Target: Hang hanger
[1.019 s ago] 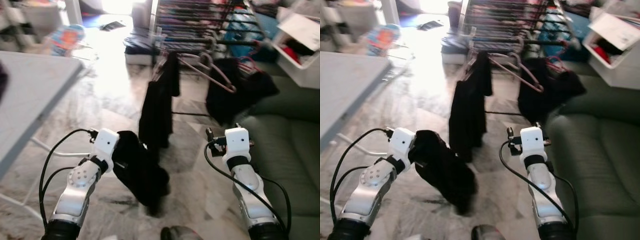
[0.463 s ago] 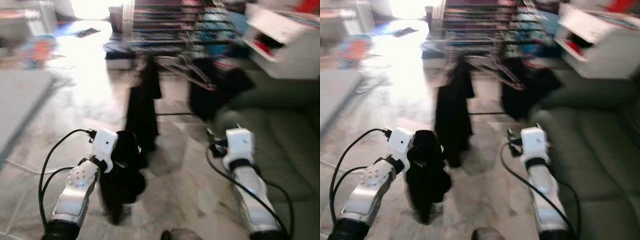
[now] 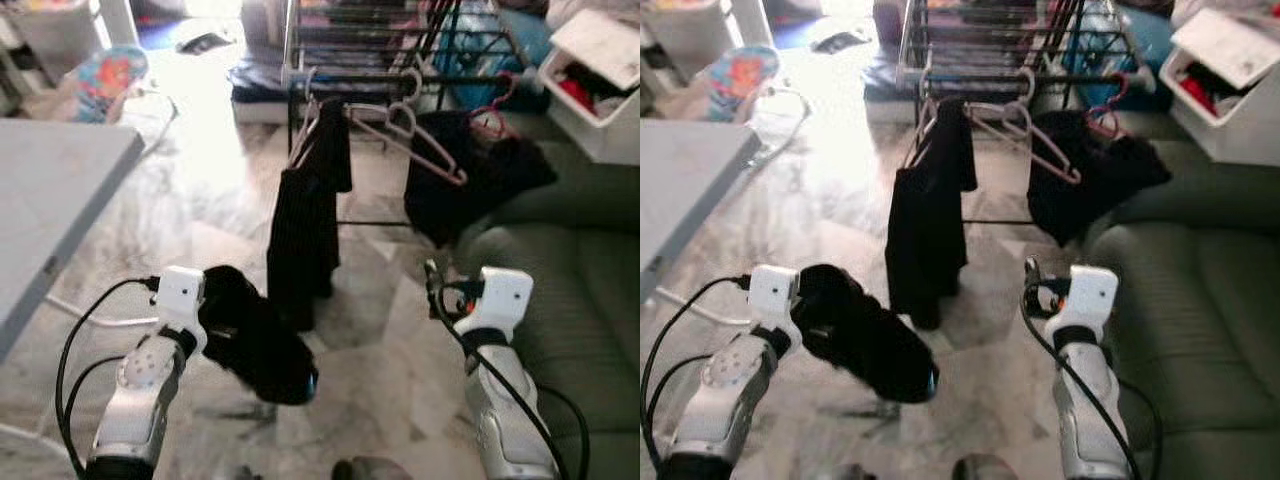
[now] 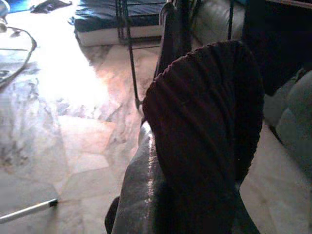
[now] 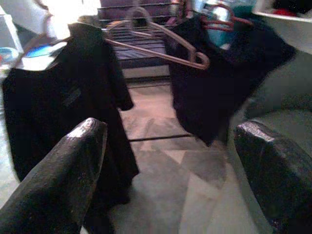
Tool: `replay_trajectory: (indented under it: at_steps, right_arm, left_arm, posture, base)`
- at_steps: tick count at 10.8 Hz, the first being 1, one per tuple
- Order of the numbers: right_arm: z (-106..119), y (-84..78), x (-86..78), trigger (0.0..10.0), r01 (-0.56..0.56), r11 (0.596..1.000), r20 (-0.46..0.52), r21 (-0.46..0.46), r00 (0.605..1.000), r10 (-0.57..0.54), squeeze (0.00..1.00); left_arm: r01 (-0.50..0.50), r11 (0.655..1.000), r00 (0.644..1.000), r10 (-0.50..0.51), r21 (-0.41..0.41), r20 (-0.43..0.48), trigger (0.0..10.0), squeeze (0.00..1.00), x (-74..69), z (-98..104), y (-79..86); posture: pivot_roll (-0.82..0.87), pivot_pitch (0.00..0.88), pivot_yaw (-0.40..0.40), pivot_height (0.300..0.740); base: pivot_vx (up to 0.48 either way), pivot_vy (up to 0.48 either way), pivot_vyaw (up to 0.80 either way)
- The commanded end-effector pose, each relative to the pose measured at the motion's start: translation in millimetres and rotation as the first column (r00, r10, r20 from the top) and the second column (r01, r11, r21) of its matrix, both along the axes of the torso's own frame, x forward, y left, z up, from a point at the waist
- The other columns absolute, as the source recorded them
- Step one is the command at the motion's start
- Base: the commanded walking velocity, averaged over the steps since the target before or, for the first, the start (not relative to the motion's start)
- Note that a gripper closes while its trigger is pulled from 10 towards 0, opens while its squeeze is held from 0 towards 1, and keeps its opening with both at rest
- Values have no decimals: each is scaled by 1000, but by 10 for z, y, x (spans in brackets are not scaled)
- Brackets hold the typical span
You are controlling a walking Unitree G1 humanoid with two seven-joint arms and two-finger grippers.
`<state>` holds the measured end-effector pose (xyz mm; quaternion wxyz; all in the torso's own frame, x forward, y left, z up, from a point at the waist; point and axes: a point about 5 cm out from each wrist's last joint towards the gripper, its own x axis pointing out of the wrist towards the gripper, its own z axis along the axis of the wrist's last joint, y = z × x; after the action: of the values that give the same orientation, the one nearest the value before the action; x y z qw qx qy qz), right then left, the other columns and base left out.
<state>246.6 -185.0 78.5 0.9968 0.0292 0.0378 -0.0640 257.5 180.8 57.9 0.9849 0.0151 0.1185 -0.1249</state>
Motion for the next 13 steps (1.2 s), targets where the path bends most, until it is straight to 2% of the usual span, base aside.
replay_trajectory:
  at_steps: [1, 3, 4, 5, 6, 9, 13]
  right_arm:
    - [19, -33, -20, 10000, 25, 999, 12, -25, 1000, -25, 0]
    - [22, -4, -55, 10000, 11, 997, 7, -74, 1000, -11, 0]
    - [44, -11, -67, 10000, -5, 999, 25, -47, 1000, 6, 0]
    - [39, -27, -90, 10000, -65, 994, 15, -88, 998, 67, 0]
    - [27, -76, -105, 10000, -58, 992, 14, -109, 998, 59, 0]
    - [-5, -72, -116, 10000, -88, 992, 1, -91, 996, 89, 0]
    - [-3, -57, -75, 10000, -102, 991, -6, -81, 995, 102, 0]
  left_arm:
    - [-15, 1000, 999, 14, 6, 41, 10000, 0, 18, 73, 36]
    - [19, 999, 998, -21, 48, 53, 10000, 0, 48, 94, 28]
    - [8, 999, 997, -11, 49, 72, 10000, 0, 14, 100, 46]
    - [-26, 997, 997, 21, 70, 70, 10000, 0, -57, 59, 101]
    - [-53, 996, 996, 47, 78, 77, 10000, 0, -96, 51, 148]
    - [-100, 993, 992, 94, 61, 82, 10000, 0, -145, 55, 194]
    - [-74, 997, 995, 71, 35, 76, 10000, 0, -139, 65, 182]
  posture:
    - [-77, 0, 57, 740]
    - [-90, 0, 57, 740]
    - [-94, 0, 41, 740]
    - [-92, 0, 31, 740]
    - [-85, 0, 18, 740]
    - [-82, 0, 6, 740]
    - [-80, 0, 3, 740]
  base:
    - [0, 0, 0]
    - [0, 0, 0]
    - [0, 0, 0]
    - [0, 0, 0]
    - [0, 0, 0]
    - [0, 0, 0]
    - [0, 0, -123]
